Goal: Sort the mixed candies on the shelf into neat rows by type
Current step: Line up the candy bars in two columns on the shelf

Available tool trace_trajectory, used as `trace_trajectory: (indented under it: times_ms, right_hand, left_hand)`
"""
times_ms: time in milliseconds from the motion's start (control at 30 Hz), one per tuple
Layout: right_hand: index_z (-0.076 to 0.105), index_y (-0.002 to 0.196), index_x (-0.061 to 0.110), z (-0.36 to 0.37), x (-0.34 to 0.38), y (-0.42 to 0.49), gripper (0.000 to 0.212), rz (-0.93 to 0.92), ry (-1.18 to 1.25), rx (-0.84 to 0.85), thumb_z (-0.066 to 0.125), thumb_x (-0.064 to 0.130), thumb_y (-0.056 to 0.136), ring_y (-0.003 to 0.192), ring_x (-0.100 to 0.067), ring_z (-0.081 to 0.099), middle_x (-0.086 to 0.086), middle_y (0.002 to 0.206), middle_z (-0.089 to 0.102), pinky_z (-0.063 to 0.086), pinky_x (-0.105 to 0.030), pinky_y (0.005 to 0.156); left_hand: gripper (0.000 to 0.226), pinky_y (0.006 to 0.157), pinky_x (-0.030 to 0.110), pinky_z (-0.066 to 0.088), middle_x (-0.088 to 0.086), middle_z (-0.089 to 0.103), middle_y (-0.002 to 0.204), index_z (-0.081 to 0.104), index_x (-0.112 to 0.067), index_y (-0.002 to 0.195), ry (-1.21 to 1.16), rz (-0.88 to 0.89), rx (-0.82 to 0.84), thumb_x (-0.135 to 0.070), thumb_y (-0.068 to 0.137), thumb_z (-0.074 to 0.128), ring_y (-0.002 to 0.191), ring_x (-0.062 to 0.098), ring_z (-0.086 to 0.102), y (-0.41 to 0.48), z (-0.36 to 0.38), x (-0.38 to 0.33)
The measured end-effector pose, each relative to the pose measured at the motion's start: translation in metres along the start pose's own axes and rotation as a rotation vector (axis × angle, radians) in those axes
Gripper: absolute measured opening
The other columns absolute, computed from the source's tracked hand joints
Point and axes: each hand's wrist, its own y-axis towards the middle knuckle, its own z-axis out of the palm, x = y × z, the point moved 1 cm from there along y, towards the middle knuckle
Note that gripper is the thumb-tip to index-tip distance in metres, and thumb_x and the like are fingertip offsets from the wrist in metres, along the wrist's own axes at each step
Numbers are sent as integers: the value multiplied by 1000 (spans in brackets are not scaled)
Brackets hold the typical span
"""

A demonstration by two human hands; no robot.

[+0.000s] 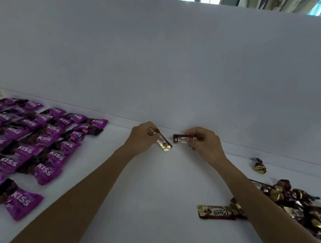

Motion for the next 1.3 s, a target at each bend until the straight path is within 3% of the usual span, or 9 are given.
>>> trace_trajectory:
  times_ms: [133, 267, 433, 533, 667, 800, 1133, 1233, 1300]
  right_hand:
    - [68, 83, 15, 9, -7, 6, 11, -39, -203, 11, 63, 7, 78, 64, -7, 54, 7, 72, 62, 37, -10, 58]
    - [63, 89, 20, 17, -10, 4, 11, -20, -541, -11, 54, 20, 82, 87, -22, 56, 1, 89, 64, 39, -28, 67]
    - [64, 97, 14, 21, -12, 2, 18, -226, -840, -57, 51, 23, 88, 99, -29, 53, -5, 97, 63, 38, -35, 76]
    - [69, 87, 11, 17, -13, -1, 13, -382, -810, -83, 61, 8, 78, 89, -36, 57, -9, 88, 65, 42, -37, 66]
    - [59, 120, 28, 13, -14, -1, 33, -282, -800, 176, 41, 19, 94, 109, -21, 50, 1, 111, 59, 39, -29, 74]
    - [59, 120, 25, 16, -15, -1, 33, -272, -819, 130, 38, 20, 95, 110, -21, 48, 2, 114, 58, 37, -28, 73]
    - [59, 116, 15, 27, -7, -3, 31, -250, -750, 102, 43, 15, 89, 112, -24, 47, -5, 115, 56, 42, -33, 79]
    - [59, 113, 13, 25, -6, -5, 29, -233, -725, 91, 45, 14, 87, 111, -24, 47, -6, 112, 56, 41, -32, 78]
    - [60, 111, 12, 26, -6, -5, 28, -230, -735, 85, 44, 13, 87, 109, -24, 47, -6, 112, 55, 41, -31, 76]
  left_hand:
    - [11, 56, 6, 39, 8, 63, 88, 63, -7, 93, 68, -31, -56, -10, 83, 59, 77, 19, 57, 6, 5, 11]
    - [26, 79, 34, 43, 10, 54, 105, 55, -9, 105, 545, 85, -84, -27, 86, 56, 100, 26, 51, 9, 11, 10]
    - [22, 75, 39, 48, 9, 57, 97, 64, -12, 98, 592, 438, -8, -13, 86, 45, 89, 28, 54, 1, 12, 2]
    - [37, 62, 35, 50, 4, 64, 82, 68, -15, 89, 647, 549, 92, -26, 79, 34, 72, 27, 59, -4, 13, 5]
    - [63, 80, 32, 40, 2, 60, 108, 62, -17, 109, 699, 470, 143, -45, 77, 15, 98, 24, 52, -5, 14, 11]
    - [49, 89, 29, 35, -2, 53, 120, 55, -20, 122, 711, 409, 153, -40, 86, 26, 109, 19, 44, -5, 16, 10]
    - [86, 91, 35, 36, 5, 53, 121, 54, -14, 121, 816, 356, 116, -55, 65, 2, 108, 25, 49, -12, 11, 14]
    - [81, 96, 33, 32, 4, 49, 125, 50, -14, 125, 838, 357, 138, -56, 71, 6, 115, 24, 43, -18, 16, 12]
    - [58, 97, 33, 31, 4, 47, 129, 47, -13, 128, 825, 343, 133, -49, 88, 25, 118, 23, 41, -18, 16, 14]
